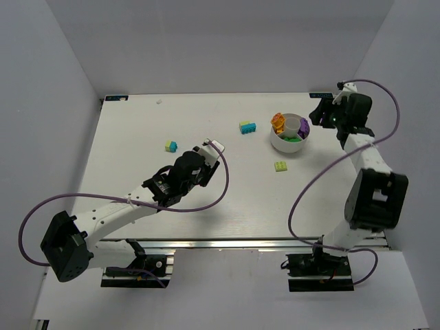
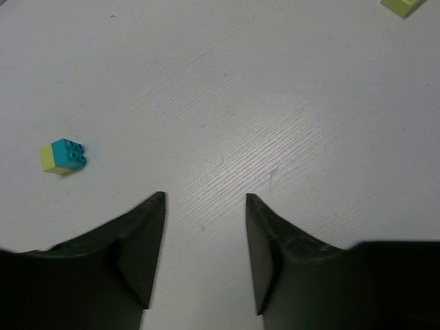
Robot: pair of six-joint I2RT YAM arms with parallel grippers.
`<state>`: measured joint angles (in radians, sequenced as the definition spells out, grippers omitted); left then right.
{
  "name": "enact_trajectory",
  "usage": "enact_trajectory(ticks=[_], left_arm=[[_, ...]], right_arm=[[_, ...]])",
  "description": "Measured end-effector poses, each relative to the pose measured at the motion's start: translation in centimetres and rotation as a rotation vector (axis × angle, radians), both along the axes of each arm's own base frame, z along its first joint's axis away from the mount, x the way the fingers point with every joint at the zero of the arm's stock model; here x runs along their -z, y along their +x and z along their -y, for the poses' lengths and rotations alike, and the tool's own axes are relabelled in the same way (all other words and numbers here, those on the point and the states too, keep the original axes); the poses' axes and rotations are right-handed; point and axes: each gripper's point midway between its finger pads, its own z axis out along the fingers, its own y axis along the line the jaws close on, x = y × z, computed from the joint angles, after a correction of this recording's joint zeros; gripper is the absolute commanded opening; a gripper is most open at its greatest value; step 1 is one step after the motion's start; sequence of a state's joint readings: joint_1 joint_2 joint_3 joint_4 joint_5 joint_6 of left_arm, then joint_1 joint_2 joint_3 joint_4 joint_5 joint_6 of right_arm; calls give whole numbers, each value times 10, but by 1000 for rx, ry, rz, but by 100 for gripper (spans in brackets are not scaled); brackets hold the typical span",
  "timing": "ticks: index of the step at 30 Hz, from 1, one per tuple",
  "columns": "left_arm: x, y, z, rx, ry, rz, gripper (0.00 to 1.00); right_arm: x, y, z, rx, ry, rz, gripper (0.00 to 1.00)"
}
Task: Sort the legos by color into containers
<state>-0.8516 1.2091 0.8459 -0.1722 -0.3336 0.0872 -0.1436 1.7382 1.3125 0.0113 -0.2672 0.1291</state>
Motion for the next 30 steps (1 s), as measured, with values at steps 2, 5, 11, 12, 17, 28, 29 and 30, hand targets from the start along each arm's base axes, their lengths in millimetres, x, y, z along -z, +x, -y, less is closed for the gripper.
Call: enact_trajectory(ticks=[2,5,11,12,17,28,29,30], left_arm=[[0,0,0,-3,-7,-3,36],[0,-1,2,1,-15,-9,1],[10,-2,5,7,-25,-50,43],[13,-2,5,7,-25,-60,54],[16,5,-3,-34,-51,-90,73],[4,19,-26,-107,-63,-53,77],[3,19,-26,-106,-62,-50,77],[2,19,-26,-107,-63,-48,77]], right_arm=[[-28,-32,-12,-114,-56,99,54],[-63,-89,-52,-442,-183,283,53],[-20,-182,-136,-1154,-323,396,75],[2,-189,-141,-1220,-322,360,78],[56,-203,-143,-1368,-428,248,84],[67,-154,-156,-1525,-935,197,79],[74,-151,-157,-1543,-964,173,78],[83,-149,-156,-1561,-984,139,76]])
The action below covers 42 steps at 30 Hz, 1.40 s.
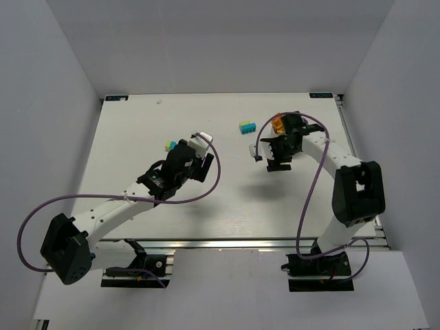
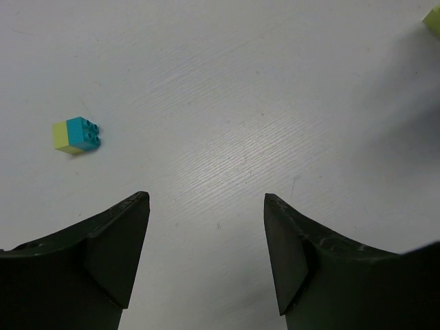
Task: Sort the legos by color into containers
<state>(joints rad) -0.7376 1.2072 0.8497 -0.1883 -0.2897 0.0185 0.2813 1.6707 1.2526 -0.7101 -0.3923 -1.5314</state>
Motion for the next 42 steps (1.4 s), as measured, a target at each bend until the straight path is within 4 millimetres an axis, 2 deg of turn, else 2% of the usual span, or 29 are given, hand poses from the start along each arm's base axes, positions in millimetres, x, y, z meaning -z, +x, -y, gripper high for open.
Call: enact_trajectory(ticks=[6,17,27,42], left_arm=[[-4,2,-4,-10,4,16,78],[-8,2,-6,-9,3,25,78],[-10,1,-6,-8,0,30,78],[-13,1,-7,-8,-5,36,78]], right_arm=[[31,10,6,-14,-146,-61,73],[40,18,24,0,-273,-80,73],[60,20,23,-2,-327,-125,72],[78,17,29,28,-384,-166,56]])
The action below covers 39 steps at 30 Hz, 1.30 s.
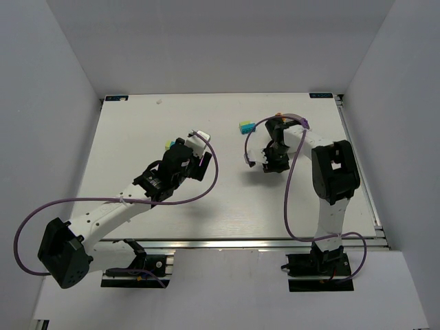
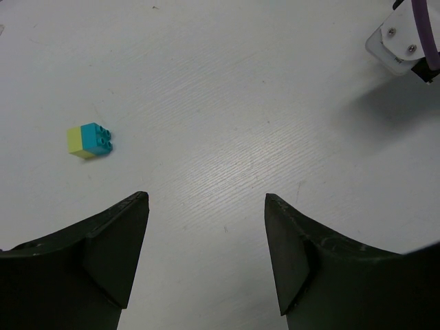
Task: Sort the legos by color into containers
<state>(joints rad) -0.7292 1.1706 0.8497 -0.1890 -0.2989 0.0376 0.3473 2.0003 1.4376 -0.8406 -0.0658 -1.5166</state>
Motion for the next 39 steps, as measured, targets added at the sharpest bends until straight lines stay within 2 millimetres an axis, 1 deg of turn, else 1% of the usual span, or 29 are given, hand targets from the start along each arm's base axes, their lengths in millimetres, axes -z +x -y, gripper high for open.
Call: enact_trajectory(ticks=[2,3,5,6,7,8,10,11,13,15,16,18,20,21,22,24,26,27,29,31,32,33,35,37,39], left_arm=[[0,0,0,0,-1,1,78],[0,0,0,0,0,1,78],[0,0,0,0,0,1,78],[-1,0,0,0,-1,2,78],[-1,0,0,0,-2,2,78],[-1,0,0,0,-2,2,78],[-2,0,0,-1,-5,5,78],[-3,0,0,-1,-6,7,78],[-4,0,-1,-1,-9,10,78],[-6,-1,-1,-2,-12,14,78],[-7,0,-1,-3,-12,16,78],[-7,0,-2,-6,-11,18,78],[-7,0,-2,-8,-8,20,78],[-7,0,-3,-10,-8,21,78],[-8,1,-3,-11,-7,23,78],[-8,1,-3,-13,-6,26,78],[-9,2,-3,-15,-6,29,78],[-9,2,-3,-15,-6,29,78],[-9,2,-3,-15,-6,29,78],[-9,2,-3,-15,-5,29,78],[-9,2,-3,-15,-5,29,78],[-9,2,-3,-15,-5,29,78],[-9,2,-3,-15,-5,29,78],[-9,2,-3,-14,-5,30,78],[-9,2,-3,-14,-4,30,78]], right_arm=[[1,0,1,7,-6,-3,51],[1,-1,2,11,-8,-4,43],[1,-1,2,21,-9,-8,34],[0,-2,2,28,-7,-11,24],[-2,-3,0,36,0,-17,19],[-4,-4,-3,45,16,-25,13],[-13,-6,-14,73,83,-58,9],[-23,-6,-23,92,133,-72,7],[-52,-3,-43,133,262,-83,5],[-89,1,-61,176,396,-61,3],[-111,2,-68,209,468,-41,2],[-157,7,-72,304,602,22,3],[-197,19,-66,414,721,112,3],[-215,27,-60,476,778,156,2],[-230,35,-50,539,826,195,2],[-251,57,-28,678,914,258,1],[-257,77,-6,796,969,293,2],[-256,88,5,857,992,299,1],[-245,108,26,968,1013,285,3],[-230,129,41,1046,1013,263,3],[-228,134,44,1058,1012,262,3],[-217,151,52,1097,1007,252,3],[-206,167,58,1124,997,244,3],[-195,177,61,1141,985,242,4],[-187,180,63,1162,975,233,4]])
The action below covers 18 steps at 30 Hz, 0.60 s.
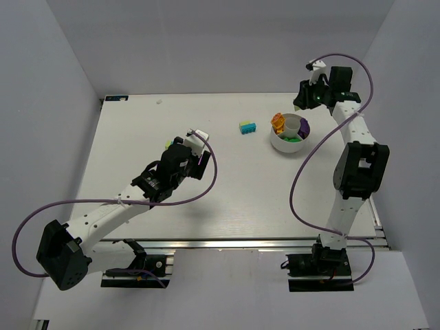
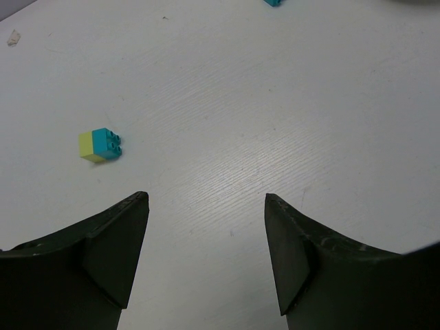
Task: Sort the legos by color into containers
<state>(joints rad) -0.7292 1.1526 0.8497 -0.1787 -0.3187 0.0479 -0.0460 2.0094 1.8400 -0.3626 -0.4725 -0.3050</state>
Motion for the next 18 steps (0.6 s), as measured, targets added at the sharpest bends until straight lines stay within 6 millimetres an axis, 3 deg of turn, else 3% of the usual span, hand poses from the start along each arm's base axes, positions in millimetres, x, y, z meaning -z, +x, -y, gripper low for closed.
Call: enact_trajectory(ticks=[9,18], left_arm=[[1,0,0,1,4,-2,78],[4,1,1,2,12,-7,78]], right_arm=[[0,17,8,57,36,16,6],[37,31,12,124,74,-49,6]])
